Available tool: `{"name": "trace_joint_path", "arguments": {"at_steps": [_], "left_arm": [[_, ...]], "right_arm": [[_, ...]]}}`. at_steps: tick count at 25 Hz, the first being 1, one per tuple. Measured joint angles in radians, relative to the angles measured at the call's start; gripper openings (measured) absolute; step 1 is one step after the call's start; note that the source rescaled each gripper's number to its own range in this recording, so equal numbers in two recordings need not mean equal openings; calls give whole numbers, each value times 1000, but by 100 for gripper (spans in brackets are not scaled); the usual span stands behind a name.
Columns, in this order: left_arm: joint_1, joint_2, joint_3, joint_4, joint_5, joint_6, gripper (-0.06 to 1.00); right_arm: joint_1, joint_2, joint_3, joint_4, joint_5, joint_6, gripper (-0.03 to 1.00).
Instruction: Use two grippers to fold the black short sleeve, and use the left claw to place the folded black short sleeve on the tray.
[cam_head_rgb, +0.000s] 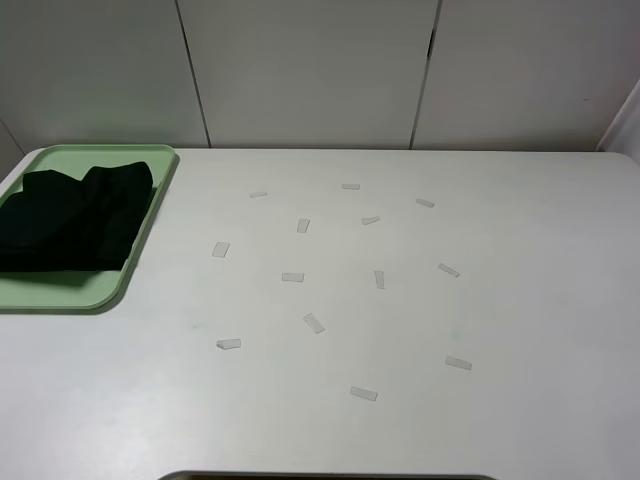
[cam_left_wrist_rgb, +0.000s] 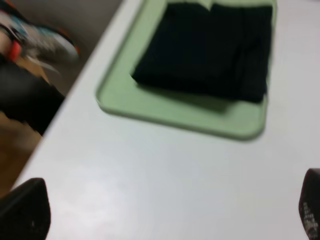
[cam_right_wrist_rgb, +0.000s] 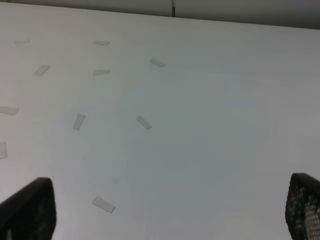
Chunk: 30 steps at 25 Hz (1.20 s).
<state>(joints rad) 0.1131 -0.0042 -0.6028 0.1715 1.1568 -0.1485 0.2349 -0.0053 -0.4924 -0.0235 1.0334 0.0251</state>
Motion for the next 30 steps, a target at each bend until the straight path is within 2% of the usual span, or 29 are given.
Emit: {"name": "trace_joint_path", "arguments": {"at_steps": [6, 13, 19, 30], "left_arm": [[0, 1, 111, -38, -74, 0, 99], [0, 1, 113, -49, -89, 20, 98], [0, 1, 116, -150, -92, 162, 98], [0, 1, 117, -159, -92, 175, 98]], "right_arm": [[0, 0, 0, 2, 0, 0, 100], [0, 0, 0, 2, 0, 0, 100], [0, 0, 0, 5, 0, 0, 100], [0, 0, 0, 5, 0, 0, 100]]}}
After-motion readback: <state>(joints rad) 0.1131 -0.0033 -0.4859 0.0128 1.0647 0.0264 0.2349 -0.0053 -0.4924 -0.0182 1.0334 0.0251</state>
